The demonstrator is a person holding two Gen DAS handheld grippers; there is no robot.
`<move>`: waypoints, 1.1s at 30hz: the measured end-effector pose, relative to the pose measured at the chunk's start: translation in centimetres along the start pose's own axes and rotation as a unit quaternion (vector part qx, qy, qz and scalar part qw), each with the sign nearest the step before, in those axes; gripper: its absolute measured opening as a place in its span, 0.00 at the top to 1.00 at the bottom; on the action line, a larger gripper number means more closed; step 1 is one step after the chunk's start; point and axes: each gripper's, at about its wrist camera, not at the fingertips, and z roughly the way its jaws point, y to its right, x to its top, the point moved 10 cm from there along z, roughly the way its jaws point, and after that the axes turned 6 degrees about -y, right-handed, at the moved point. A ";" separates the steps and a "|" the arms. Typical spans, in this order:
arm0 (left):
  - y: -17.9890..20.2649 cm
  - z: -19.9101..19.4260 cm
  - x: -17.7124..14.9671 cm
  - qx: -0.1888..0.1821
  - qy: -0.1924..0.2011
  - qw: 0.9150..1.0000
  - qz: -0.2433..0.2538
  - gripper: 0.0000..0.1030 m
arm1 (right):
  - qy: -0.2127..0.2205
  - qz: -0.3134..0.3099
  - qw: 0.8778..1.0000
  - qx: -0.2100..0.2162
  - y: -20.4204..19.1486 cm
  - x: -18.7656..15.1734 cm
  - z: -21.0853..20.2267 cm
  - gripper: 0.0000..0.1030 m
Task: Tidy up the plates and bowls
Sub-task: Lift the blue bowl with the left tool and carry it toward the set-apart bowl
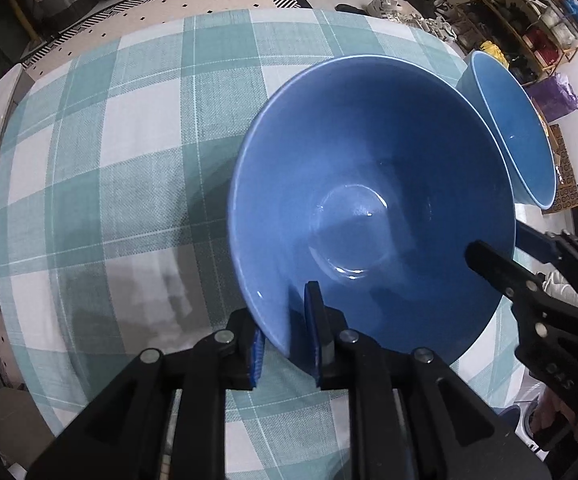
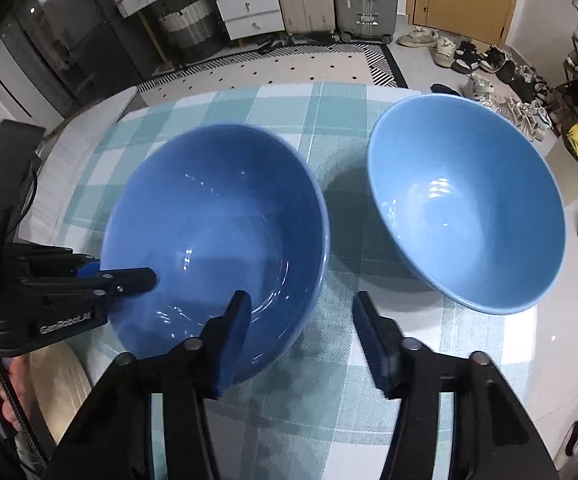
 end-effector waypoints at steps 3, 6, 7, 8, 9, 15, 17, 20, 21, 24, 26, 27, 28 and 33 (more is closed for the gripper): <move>-0.1 0.1 -0.1 0.000 -0.004 1.000 -0.002 0.84 | -0.006 0.001 1.000 0.005 -0.1 0.1 0.7 0.74; -0.1 0.1 -0.4 -0.006 -0.006 1.000 -0.005 0.84 | 0.001 0.005 1.000 0.023 -0.3 0.3 0.6 0.81; -0.1 0.1 -0.5 -0.004 -0.006 1.000 -0.005 0.84 | 0.000 0.002 1.000 0.027 -0.5 0.3 0.6 0.83; 0.0 0.1 -0.6 -0.004 -0.008 1.000 -0.006 0.84 | 0.001 -0.003 1.000 0.025 -0.6 0.3 0.6 0.85; 0.0 0.1 -0.6 -0.006 -0.010 1.000 -0.006 0.84 | 0.002 -0.005 1.000 0.022 -0.6 0.3 0.5 0.86; 1.0 -0.2 -1.7 -0.014 -0.016 1.000 -0.002 0.83 | 0.002 0.005 1.000 0.021 -0.3 -0.2 0.0 0.86; 1.5 -0.3 -2.0 -0.010 -0.014 1.000 0.003 0.82 | 0.002 0.004 1.000 0.016 -0.3 -0.5 -0.3 0.86; 2.5 -0.6 -2.8 -0.010 -0.011 1.000 0.015 0.82 | -0.002 0.001 1.000 -0.003 0.1 -1.2 -0.8 0.86; 2.7 -0.7 -3.0 -0.010 -0.010 1.000 0.018 0.82 | -0.004 0.000 1.000 -0.005 0.2 -1.5 -1.0 0.86; 3.7 -0.9 -4.2 -0.014 -0.014 0.999 0.031 0.81 | -0.008 0.003 1.000 -0.006 0.6 -2.6 -1.6 0.86; 4.0 -1.1 -4.8 -0.021 -0.012 0.999 0.030 0.81 | -0.013 0.000 1.000 -0.011 0.7 -3.7 -2.0 0.86; 4.1 -1.2 -5.2 -0.022 -0.007 0.999 0.029 0.81 | -0.013 -0.006 1.000 -0.016 0.7 -4.1 -2.2 0.86; 4.2 -1.2 -5.5 -0.017 -0.004 0.999 0.034 0.81 | -0.012 -0.011 1.000 -0.019 0.6 -4.7 -2.4 0.86; 4.4 -0.6 -6.4 -0.018 -0.006 0.999 0.036 0.80 | -0.015 -0.016 1.000 -0.019 0.6 -6.3 -2.7 0.85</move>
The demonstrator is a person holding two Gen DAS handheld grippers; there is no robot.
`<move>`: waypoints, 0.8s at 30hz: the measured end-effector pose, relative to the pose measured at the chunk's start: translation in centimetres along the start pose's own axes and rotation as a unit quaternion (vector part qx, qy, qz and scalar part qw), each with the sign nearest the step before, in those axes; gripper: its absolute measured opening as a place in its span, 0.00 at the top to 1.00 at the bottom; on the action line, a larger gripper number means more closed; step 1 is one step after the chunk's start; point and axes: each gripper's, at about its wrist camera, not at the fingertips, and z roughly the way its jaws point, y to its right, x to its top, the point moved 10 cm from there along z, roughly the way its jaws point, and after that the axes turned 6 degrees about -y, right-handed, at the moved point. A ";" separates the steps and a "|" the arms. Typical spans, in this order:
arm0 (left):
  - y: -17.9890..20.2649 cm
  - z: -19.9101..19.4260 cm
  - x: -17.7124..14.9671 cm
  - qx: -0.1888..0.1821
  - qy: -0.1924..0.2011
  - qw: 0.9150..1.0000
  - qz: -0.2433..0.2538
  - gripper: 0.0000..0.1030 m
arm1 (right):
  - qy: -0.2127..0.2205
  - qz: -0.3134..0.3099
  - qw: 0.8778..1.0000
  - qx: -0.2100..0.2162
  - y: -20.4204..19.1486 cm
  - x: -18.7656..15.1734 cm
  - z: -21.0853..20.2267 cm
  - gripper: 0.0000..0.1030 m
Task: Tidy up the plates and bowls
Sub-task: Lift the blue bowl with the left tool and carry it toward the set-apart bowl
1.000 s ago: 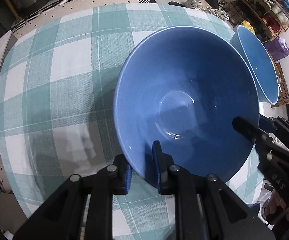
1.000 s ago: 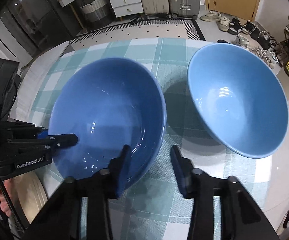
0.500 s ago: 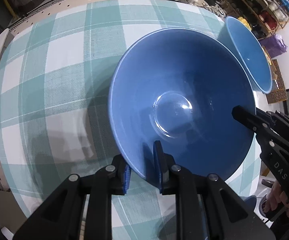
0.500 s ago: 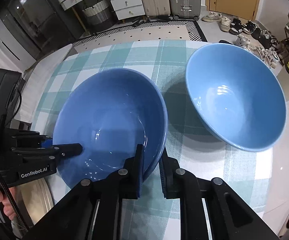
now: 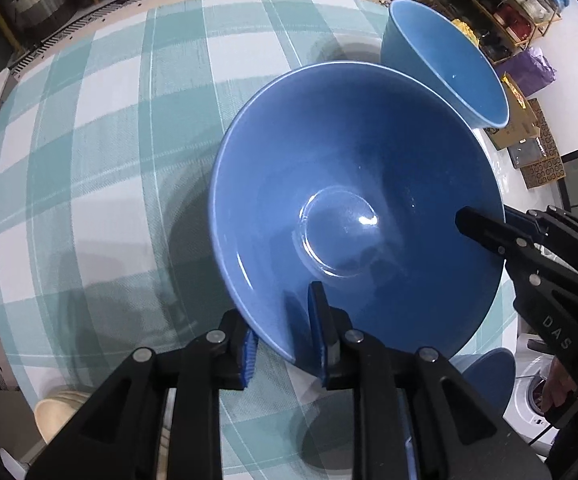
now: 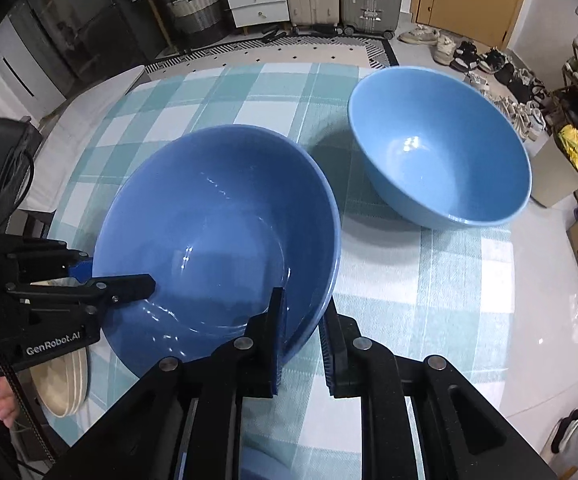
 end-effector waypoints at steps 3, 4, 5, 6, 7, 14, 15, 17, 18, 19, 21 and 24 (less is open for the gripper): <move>0.0 0.3 0.0 0.005 -0.002 1.000 0.002 0.80 | -0.009 0.006 1.000 0.008 0.1 -0.4 0.4 0.85; 0.0 0.5 0.1 0.007 -0.002 1.000 0.003 0.80 | -0.010 0.006 1.000 0.010 0.1 -0.5 0.5 0.85; 0.1 0.5 0.2 0.008 -0.001 1.000 0.003 0.79 | -0.012 0.006 1.000 0.011 0.1 -0.6 0.7 0.85; 0.1 0.5 0.3 0.010 0.001 1.000 0.003 0.79 | -0.014 0.007 1.000 0.012 0.1 -0.6 0.9 0.85; 0.0 0.4 0.5 0.013 0.004 1.000 0.001 0.76 | -0.013 0.010 1.000 0.014 0.2 -0.6 1.0 0.85; -0.9 -0.4 1.4 0.009 0.029 0.999 -0.018 0.74 | -0.022 0.027 0.999 0.008 0.8 -0.4 2.2 0.79; -1.1 -0.5 1.5 0.013 0.031 0.999 -0.019 0.74 | -0.014 0.028 0.999 0.009 0.9 -0.1 2.2 0.79; -1.5 -0.6 2.0 0.021 0.040 0.999 -0.027 0.74 | 0.001 0.027 1.000 0.003 1.2 0.6 2.0 0.79; -1.7 -0.6 2.2 0.024 0.046 0.998 -0.031 0.74 | 0.005 0.026 1.000 0.004 1.2 0.8 1.9 0.79; -1.7 -0.7 2.4 0.021 0.049 0.998 -0.032 0.74 | 0.009 0.027 1.000 0.009 1.2 1.1 1.9 0.79; -1.7 -0.6 2.7 0.021 0.054 0.998 -0.030 0.74 | 0.012 0.029 0.999 0.019 1.1 1.5 1.9 0.80; -1.6 -0.6 2.7 0.017 0.055 0.998 -0.030 0.75 | 0.012 0.025 0.999 0.021 1.1 1.9 2.0 0.80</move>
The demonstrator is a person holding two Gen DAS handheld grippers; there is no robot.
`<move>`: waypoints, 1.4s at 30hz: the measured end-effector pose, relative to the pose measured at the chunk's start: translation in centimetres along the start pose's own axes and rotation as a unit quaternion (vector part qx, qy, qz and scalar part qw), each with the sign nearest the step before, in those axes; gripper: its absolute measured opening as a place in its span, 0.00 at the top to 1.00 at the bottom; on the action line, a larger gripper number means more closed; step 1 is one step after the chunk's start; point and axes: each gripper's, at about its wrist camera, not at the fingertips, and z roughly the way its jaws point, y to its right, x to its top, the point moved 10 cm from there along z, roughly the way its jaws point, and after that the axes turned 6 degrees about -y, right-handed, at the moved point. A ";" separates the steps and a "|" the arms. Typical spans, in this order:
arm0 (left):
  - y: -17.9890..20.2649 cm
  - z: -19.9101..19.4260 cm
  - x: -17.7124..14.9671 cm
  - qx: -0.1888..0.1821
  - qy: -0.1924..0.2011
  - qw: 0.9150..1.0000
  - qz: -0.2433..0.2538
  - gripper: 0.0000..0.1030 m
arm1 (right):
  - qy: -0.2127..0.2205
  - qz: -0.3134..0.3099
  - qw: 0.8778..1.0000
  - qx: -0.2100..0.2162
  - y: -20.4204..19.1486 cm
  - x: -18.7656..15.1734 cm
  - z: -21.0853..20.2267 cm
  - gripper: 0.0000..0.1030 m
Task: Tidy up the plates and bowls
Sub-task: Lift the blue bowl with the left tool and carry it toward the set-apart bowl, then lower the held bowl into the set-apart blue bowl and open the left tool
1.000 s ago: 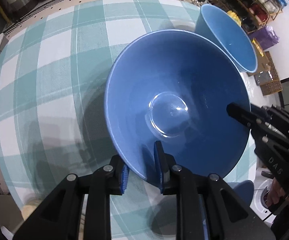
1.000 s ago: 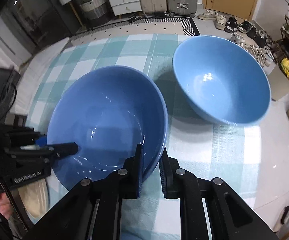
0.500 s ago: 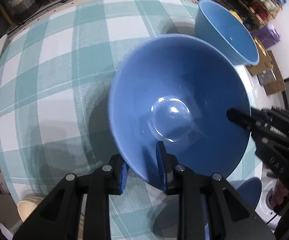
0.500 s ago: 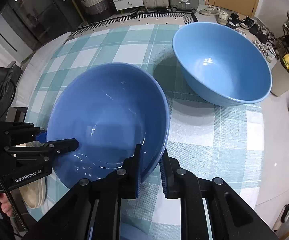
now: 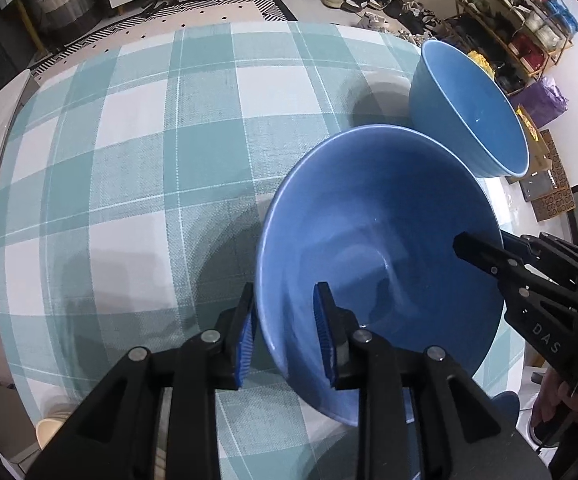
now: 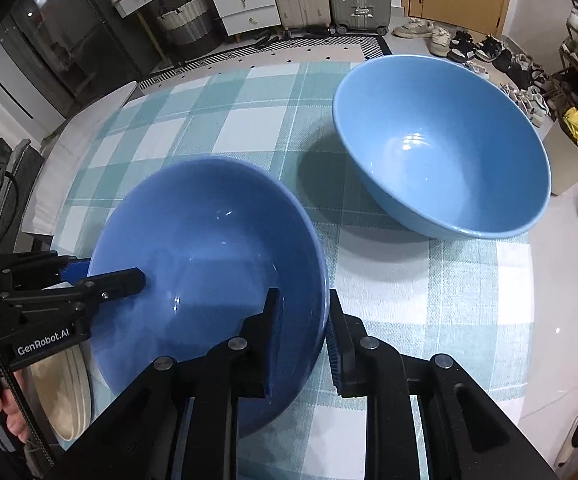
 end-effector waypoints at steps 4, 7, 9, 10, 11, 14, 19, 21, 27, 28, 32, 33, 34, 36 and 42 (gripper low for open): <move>0.2 0.9 -0.3 0.021 -0.015 1.000 0.012 0.75 | -0.001 -0.010 1.000 0.001 -0.4 0.0 0.1 0.81; 0.2 1.4 -0.3 0.020 -0.022 1.000 0.011 0.75 | -0.008 -0.021 1.000 -0.018 -0.6 -0.2 0.4 0.81; 0.2 1.6 -0.3 0.015 -0.025 0.999 0.012 0.75 | -0.012 -0.019 1.000 -0.018 -0.5 -0.2 0.7 0.81; 0.2 1.7 -0.4 0.017 -0.027 0.999 0.014 0.75 | -0.015 -0.015 1.000 -0.012 -0.5 -0.2 0.9 0.81; 0.3 1.8 -0.5 0.017 -0.029 0.999 0.017 0.75 | -0.019 -0.013 1.000 -0.009 -0.5 -0.2 1.1 0.81; 0.5 2.1 -0.9 0.011 -0.035 0.999 0.018 0.78 | -0.039 -0.009 0.999 -0.006 -0.5 -0.5 2.1 0.81; 0.5 1.6 -1.0 0.001 -0.034 0.999 0.014 0.82 | -0.030 0.001 1.000 0.004 -0.4 -0.4 1.9 0.83; 0.5 1.2 -1.0 0.004 -0.030 0.999 0.014 0.84 | -0.028 0.003 1.000 0.006 -0.4 -0.4 1.6 0.84; 0.8 -0.3 -1.1 0.013 -0.014 1.000 0.021 0.84 | -0.008 -0.002 1.000 0.000 -0.5 -0.2 0.0 0.87; 0.8 -0.5 -1.2 0.013 -0.010 1.000 0.021 0.84 | -0.006 -0.002 1.000 0.001 -0.5 -0.2 -0.2 0.87; 0.9 -0.9 -1.5 0.011 -0.007 1.000 0.021 0.84 | 0.002 -0.005 1.000 -0.001 -0.6 -0.4 -0.8 0.88; 0.9 -1.0 -1.5 0.012 -0.006 1.000 0.022 0.84 | 0.003 -0.005 1.000 -0.002 -0.6 -0.5 -0.9 0.88; 0.9 -1.2 -1.6 0.010 -0.004 1.000 0.021 0.84 | 0.004 -0.004 1.000 -0.001 -0.6 -0.6 -1.1 0.88; 1.3 -1.8 -1.7 0.007 0.000 1.000 0.023 0.84 | 0.011 -0.003 1.000 0.003 -0.7 -0.7 -1.7 0.88; 2.0 -4.4 -2.2 0.000 0.017 0.999 0.029 0.84 | 0.048 -0.009 0.999 0.003 -1.7 -0.9 -5.9 0.88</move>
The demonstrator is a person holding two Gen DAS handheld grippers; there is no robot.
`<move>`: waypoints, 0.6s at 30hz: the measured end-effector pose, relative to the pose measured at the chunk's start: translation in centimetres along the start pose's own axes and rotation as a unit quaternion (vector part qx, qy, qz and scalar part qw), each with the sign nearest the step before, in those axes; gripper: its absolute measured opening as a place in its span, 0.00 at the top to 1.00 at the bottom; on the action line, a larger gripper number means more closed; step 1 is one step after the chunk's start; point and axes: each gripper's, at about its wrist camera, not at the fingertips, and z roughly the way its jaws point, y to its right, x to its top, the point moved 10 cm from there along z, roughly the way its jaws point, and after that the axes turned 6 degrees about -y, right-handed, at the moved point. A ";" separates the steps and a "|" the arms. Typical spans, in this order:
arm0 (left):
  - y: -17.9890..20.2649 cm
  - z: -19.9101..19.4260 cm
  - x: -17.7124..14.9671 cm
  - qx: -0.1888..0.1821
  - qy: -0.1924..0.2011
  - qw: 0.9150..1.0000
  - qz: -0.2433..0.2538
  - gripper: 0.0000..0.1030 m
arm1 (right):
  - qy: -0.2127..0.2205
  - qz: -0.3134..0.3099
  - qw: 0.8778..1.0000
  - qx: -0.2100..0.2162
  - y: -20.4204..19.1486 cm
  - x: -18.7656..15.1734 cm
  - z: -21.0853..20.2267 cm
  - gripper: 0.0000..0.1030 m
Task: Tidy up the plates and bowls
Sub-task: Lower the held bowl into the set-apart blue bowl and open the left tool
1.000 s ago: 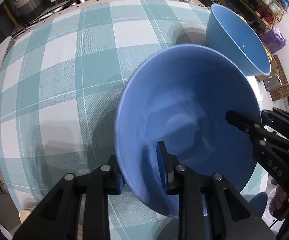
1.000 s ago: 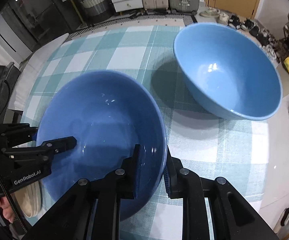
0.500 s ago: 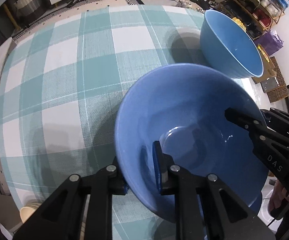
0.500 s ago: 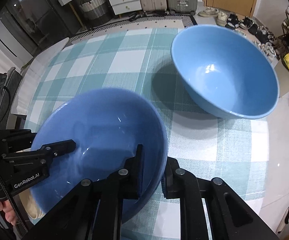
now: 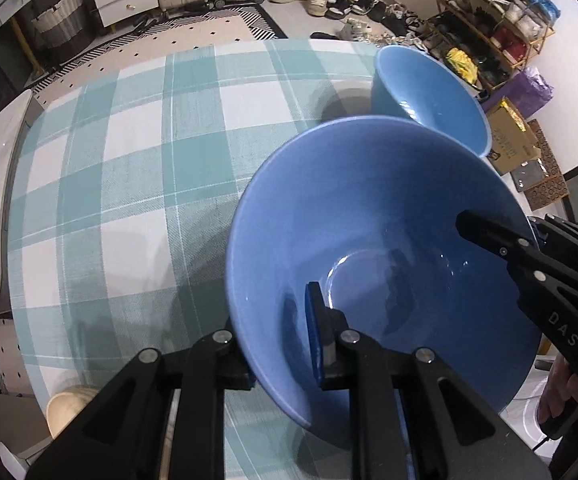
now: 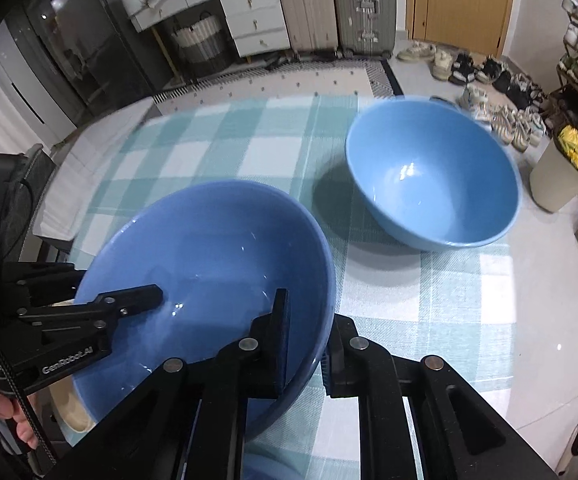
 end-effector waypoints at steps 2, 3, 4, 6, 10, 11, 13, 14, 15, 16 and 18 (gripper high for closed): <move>0.4 -1.0 -0.5 -0.001 0.007 1.000 0.004 0.84 | 0.010 0.000 1.000 -0.002 -0.2 -0.3 -1.3 0.88; 0.6 -1.5 -0.7 0.001 0.010 1.000 0.008 0.84 | 0.013 0.000 1.000 -0.003 -0.4 -0.7 -2.0 0.88; 1.0 -2.0 -1.2 0.003 0.013 1.000 0.011 0.84 | 0.015 0.000 1.000 -0.003 -0.5 -0.9 -2.4 0.88; 1.4 -2.7 -1.7 0.003 0.018 1.000 0.015 0.84 | 0.021 0.001 1.000 -0.006 -0.7 -1.7 -3.6 0.88; 2.6 -4.4 -3.2 0.000 0.028 0.999 0.027 0.84 | 0.034 0.004 0.999 -0.005 -0.8 -3.0 -6.1 0.88; 2.8 -4.7 -3.5 -0.001 0.030 0.999 0.027 0.84 | 0.038 0.004 0.999 -0.006 -0.9 -3.4 -6.8 0.88; 3.3 -5.4 -4.3 -0.001 0.036 0.999 0.032 0.84 | 0.044 0.004 0.999 -0.008 -1.0 -4.3 -8.0 0.88; 3.6 -5.7 -4.7 0.001 0.042 0.999 0.035 0.84 | 0.047 0.004 0.999 -0.009 -1.1 -4.7 -8.4 0.88; 3.7 -5.9 -5.0 0.002 0.043 0.998 0.037 0.84 | 0.049 0.004 0.999 -0.011 -1.3 -5.4 -9.1 0.88; 4.0 -6.0 -5.5 0.003 0.044 0.998 0.040 0.84 | 0.051 0.006 0.999 -0.011 -1.3 -5.9 -9.5 0.88; 4.2 -6.2 -6.3 -0.002 0.047 0.998 0.038 0.84 | 0.053 0.010 0.998 -0.012 -1.4 -6.9 -10.0 0.88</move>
